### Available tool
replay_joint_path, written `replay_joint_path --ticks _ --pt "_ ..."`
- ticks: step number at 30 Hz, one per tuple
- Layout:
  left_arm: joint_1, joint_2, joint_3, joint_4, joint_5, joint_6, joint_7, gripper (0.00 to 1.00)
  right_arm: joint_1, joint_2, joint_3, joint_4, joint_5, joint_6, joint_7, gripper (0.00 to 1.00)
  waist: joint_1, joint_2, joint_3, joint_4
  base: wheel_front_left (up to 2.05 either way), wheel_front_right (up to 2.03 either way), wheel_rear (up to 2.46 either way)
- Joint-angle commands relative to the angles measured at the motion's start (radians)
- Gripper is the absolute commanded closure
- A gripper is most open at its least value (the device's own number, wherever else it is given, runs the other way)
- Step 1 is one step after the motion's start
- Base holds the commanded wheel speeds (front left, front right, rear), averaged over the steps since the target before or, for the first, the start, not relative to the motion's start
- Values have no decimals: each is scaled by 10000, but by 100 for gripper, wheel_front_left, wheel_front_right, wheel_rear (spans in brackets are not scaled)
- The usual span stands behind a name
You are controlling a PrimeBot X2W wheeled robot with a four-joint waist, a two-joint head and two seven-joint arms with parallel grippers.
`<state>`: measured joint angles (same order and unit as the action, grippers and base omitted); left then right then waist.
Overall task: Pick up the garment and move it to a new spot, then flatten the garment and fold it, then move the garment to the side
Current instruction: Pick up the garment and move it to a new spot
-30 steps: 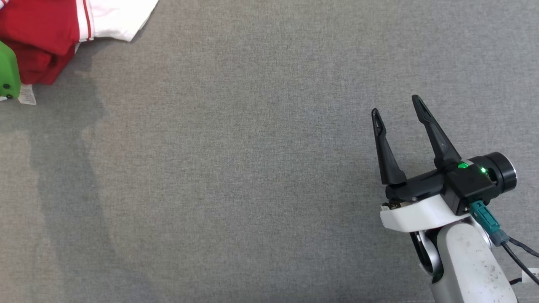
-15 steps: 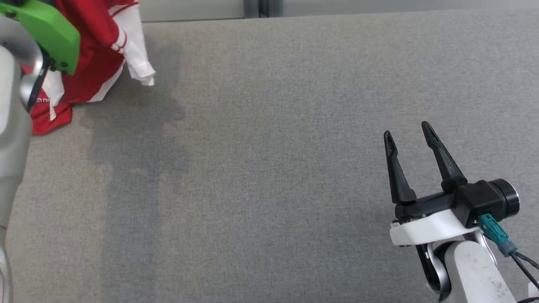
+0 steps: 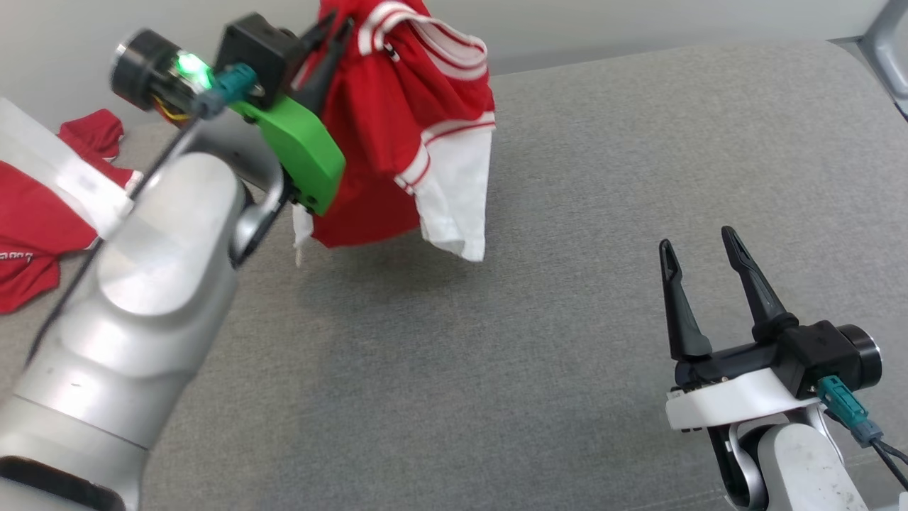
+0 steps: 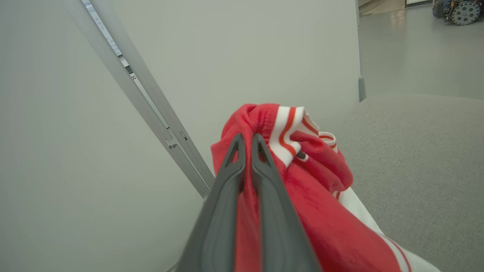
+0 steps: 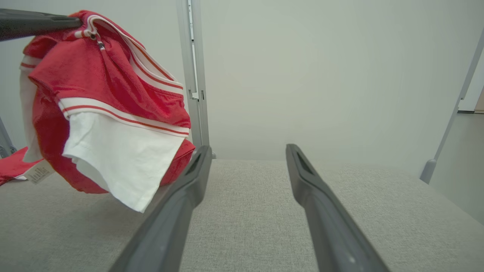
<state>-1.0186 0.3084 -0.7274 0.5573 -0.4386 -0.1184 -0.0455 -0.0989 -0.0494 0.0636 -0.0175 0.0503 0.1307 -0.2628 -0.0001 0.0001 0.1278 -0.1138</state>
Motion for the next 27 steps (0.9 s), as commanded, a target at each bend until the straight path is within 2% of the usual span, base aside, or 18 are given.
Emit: replay_joint_path --ticks 1,10,17,18,19,20,27 --pt "351 -224 -67 5 -138 102 -76 100 35 -20 2 -46 48 1 -31 0 1 -1 71 -536 0 0 0" --pt "1842 -1802 -756 1360 -432 269 -744 100 -197 -17 160 -25 325 1 -31 0 1 -1 634 -1375 0 0 0" --pt "2324 -2441 -1059 2631 -831 255 -1430 100 -262 -17 249 10 456 1 -31 0 1 -1 876 -1689 0 0 0" --pt "2358 -2474 -1087 2726 -887 254 -1523 65 -249 -17 258 29 467 1 -31 0 1 -1 884 -1697 0 0 0" --pt "2386 -2508 -1130 2813 -972 244 -1623 16 -241 -17 265 44 469 1 -31 0 1 -1 890 -1694 0 0 0" --pt "2411 -2526 -1161 2859 -1017 241 -1706 0 -236 -17 264 55 485 1 -31 0 1 -1 891 -1679 0 0 0" --pt "2562 -2570 -1256 2636 -1113 412 -2138 0 -109 -17 119 167 434 1 -31 0 1 -1 643 -1172 0 0 0"
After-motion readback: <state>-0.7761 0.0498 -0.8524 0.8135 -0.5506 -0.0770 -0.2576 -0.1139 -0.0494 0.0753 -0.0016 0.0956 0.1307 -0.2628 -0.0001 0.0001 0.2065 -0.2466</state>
